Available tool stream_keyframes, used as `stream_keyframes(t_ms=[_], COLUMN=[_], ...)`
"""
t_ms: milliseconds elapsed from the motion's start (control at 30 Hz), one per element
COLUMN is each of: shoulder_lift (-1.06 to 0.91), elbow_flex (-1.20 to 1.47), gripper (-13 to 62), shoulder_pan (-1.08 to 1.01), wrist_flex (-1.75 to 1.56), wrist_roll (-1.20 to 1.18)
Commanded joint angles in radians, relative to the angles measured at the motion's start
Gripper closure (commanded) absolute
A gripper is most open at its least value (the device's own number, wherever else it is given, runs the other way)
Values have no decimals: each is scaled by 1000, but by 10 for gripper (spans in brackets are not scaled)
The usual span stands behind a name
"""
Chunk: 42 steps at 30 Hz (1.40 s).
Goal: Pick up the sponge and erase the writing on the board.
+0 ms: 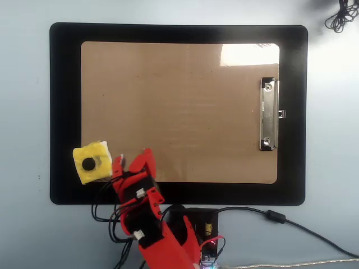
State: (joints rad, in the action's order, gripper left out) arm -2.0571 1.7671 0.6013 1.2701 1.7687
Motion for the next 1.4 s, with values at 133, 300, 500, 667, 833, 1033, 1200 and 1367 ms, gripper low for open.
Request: stream_keyframes(t_ms=[133,300,500,667,833,1033,1200,1367], shoulder_lift=[-18,-183,-293,-293,-293,-293,-293,-293], elbow_flex=[143,472,647,650,650,650,650,650], gripper=[158,154,147,149,149,149,149,149], shoulder_pan=[-462,-601,-612,-607,-607,-607,-607,-607], wrist_flex=[227,252,423,449,449,449,449,449], wrist_roll=[-379,-399,-391,-399,-397,-397,-397,-399])
